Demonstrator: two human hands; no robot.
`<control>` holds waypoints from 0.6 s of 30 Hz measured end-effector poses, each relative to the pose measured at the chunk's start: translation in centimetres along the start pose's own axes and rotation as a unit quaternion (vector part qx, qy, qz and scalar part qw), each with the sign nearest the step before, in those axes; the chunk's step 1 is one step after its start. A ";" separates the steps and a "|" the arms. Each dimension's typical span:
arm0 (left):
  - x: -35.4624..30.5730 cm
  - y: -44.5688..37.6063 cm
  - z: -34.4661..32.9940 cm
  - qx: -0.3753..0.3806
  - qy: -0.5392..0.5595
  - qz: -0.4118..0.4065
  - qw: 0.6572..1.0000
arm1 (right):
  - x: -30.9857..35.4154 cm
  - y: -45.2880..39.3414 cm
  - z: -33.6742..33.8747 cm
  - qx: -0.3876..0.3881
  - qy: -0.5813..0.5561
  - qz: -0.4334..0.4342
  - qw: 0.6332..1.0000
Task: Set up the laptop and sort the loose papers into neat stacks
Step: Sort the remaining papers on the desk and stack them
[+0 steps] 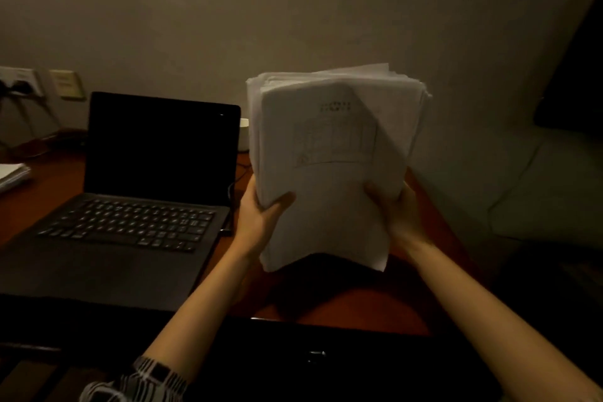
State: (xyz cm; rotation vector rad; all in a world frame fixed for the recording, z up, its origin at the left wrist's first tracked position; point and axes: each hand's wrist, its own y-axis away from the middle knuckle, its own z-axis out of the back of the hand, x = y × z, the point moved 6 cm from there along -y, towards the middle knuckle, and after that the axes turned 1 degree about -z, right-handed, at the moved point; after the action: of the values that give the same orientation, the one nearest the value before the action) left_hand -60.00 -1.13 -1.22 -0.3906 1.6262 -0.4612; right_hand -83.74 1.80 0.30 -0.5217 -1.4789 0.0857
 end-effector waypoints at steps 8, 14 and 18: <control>-5.2 -7.1 -0.2 -0.015 0.070 -0.035 0.997 | 1.7 -3.4 2.2 0.048 -0.076 -0.010 0.996; -6.6 -7.9 -0.6 0.004 0.069 -0.042 0.997 | 2.7 -4.0 1.4 0.086 -0.081 0.017 0.993; -8.1 -8.8 -1.5 0.007 0.068 -0.058 0.996 | 4.6 -5.1 1.0 0.068 -0.068 0.053 0.994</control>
State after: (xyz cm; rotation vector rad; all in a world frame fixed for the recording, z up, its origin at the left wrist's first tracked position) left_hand -60.84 -4.49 10.36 -0.4526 1.7373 -0.5977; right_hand -85.53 -0.75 6.56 -0.4904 -1.5653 0.3092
